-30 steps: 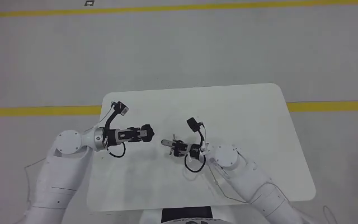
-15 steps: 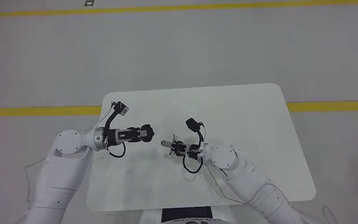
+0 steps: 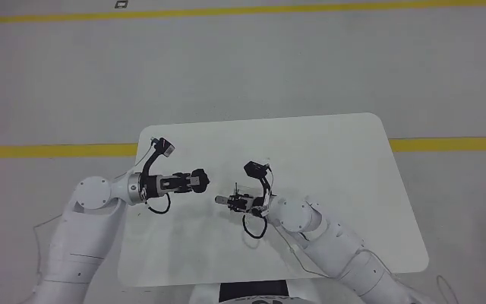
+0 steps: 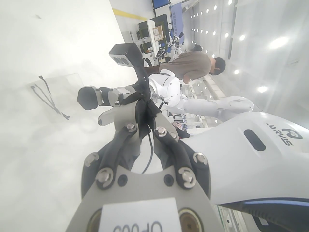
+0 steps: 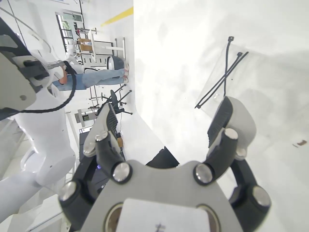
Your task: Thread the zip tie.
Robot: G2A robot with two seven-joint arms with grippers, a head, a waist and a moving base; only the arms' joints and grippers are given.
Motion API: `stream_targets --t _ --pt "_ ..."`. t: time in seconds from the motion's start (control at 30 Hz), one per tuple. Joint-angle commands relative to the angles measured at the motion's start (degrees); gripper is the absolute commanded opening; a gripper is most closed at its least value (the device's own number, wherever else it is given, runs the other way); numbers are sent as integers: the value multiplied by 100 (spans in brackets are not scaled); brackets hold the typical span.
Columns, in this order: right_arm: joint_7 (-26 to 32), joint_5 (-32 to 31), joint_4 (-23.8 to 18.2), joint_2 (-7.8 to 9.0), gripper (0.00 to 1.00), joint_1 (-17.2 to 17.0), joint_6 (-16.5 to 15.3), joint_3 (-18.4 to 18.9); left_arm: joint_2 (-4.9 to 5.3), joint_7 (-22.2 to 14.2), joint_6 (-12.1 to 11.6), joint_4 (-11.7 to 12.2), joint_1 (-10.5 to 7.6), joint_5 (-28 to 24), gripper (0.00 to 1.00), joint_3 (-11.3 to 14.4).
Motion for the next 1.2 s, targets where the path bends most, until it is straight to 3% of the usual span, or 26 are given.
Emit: stream_targets --t 0.0,0.2,1.0,1.17 --pt "-152 -161 40 3 100 -20 55 -11 0 0 0 0 0 0 0 0" --pt "-300 -555 25 -22 100 41 372 -128 0 0 0 0 0 0 0 0" --pt "-384 -846 342 -98 100 176 327 -299 0 0 0 0 0 0 0 0" --pt "-495 -773 426 -105 100 113 124 -250 0 0 0 0 0 0 0 0"
